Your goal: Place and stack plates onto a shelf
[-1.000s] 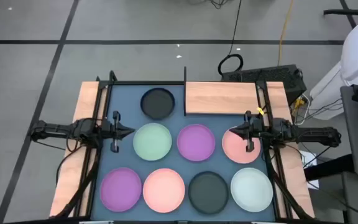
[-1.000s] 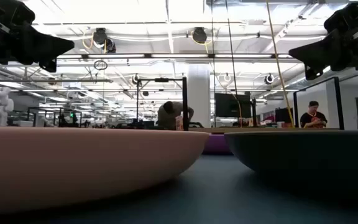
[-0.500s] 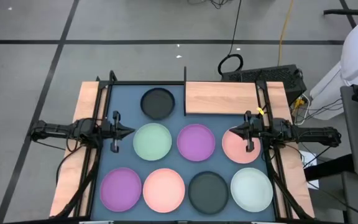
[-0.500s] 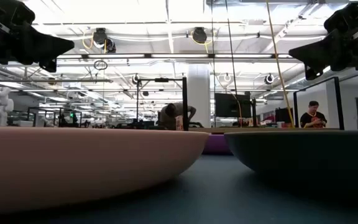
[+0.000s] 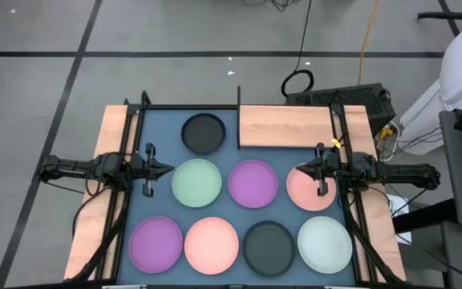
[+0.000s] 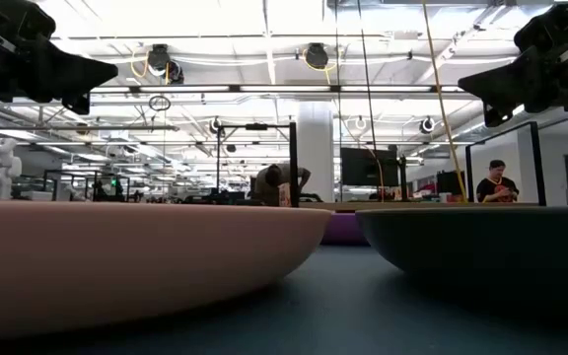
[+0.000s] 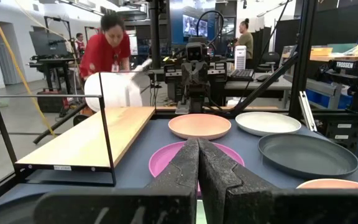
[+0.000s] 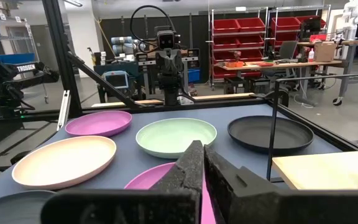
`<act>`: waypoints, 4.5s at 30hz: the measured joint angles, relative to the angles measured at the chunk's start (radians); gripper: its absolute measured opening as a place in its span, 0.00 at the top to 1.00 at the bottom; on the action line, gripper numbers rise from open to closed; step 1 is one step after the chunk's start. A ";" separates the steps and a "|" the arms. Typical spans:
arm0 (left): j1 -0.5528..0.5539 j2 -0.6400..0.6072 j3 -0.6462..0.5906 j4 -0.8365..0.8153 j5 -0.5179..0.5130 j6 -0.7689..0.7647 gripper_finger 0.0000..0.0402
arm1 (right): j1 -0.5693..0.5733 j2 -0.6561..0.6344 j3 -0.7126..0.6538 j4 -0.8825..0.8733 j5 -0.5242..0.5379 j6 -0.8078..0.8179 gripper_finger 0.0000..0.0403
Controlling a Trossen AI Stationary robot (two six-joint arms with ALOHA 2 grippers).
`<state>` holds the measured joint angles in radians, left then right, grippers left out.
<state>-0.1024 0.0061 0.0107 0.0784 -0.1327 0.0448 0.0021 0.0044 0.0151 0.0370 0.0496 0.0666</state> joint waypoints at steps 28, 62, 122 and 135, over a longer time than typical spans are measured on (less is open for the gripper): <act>0.000 0.000 0.000 0.000 0.000 0.000 0.99 | 0.000 0.000 0.000 0.000 0.000 0.000 1.00; 0.000 0.000 0.000 0.000 0.000 0.000 0.99 | 0.000 0.000 0.000 0.001 0.000 0.000 1.00; 0.000 0.000 0.000 0.001 0.000 0.048 0.99 | 0.000 0.520 0.592 -0.063 -0.081 -0.060 1.00; 0.000 0.000 0.000 0.001 0.000 0.048 0.99 | 0.000 0.710 0.976 -0.385 -0.077 -0.079 1.00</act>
<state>-0.1024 0.0060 0.0105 0.0792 -0.1329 0.0929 0.0017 0.7143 0.9910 -0.3479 -0.0277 -0.0129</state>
